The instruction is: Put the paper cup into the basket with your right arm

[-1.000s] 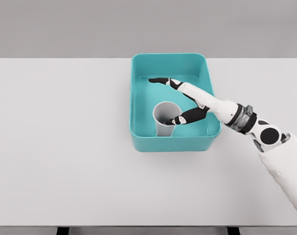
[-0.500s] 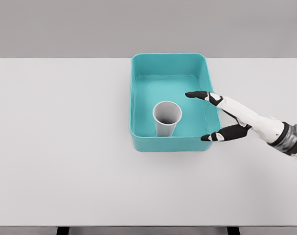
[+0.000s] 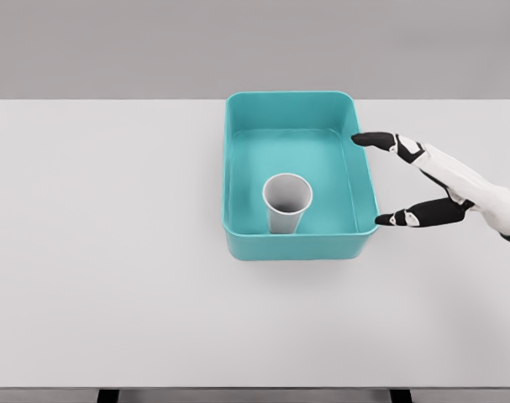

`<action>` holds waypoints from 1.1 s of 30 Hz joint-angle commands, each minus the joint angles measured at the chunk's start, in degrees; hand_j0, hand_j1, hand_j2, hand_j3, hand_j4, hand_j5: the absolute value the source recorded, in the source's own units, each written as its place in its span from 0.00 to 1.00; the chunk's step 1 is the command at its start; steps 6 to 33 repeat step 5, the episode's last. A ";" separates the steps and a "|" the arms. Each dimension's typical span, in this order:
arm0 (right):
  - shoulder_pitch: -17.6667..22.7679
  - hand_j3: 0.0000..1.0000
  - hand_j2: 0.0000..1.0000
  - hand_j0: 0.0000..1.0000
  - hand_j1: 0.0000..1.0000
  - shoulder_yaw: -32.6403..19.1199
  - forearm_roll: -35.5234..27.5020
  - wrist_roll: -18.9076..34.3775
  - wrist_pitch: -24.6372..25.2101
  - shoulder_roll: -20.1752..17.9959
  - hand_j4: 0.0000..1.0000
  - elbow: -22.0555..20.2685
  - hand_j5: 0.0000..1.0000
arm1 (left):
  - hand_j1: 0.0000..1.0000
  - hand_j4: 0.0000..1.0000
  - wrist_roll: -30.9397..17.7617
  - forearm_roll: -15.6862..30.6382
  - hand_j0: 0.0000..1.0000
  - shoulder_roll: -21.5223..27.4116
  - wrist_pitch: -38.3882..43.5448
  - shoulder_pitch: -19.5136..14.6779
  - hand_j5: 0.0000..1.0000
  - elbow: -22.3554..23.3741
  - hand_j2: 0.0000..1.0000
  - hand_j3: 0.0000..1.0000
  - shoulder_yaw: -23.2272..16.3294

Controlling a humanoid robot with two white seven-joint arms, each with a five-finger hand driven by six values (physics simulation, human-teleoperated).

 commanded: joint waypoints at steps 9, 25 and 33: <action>0.26 0.99 0.99 0.99 0.99 -1.19 -0.49 -0.02 0.13 -0.11 0.99 0.07 0.99 | 1.00 1.00 -0.01 0.03 1.00 0.00 0.11 0.00 1.00 0.27 1.00 1.00 0.06; 0.26 0.99 0.99 0.99 0.99 -1.19 -0.49 -0.02 0.13 -0.11 0.99 0.07 0.99 | 1.00 1.00 -0.01 0.03 1.00 0.00 0.11 0.00 1.00 0.27 1.00 1.00 0.06; 0.26 0.99 0.99 0.99 0.99 -1.19 -0.49 -0.02 0.13 -0.11 0.99 0.07 0.99 | 1.00 1.00 -0.01 0.03 1.00 0.00 0.11 0.00 1.00 0.27 1.00 1.00 0.06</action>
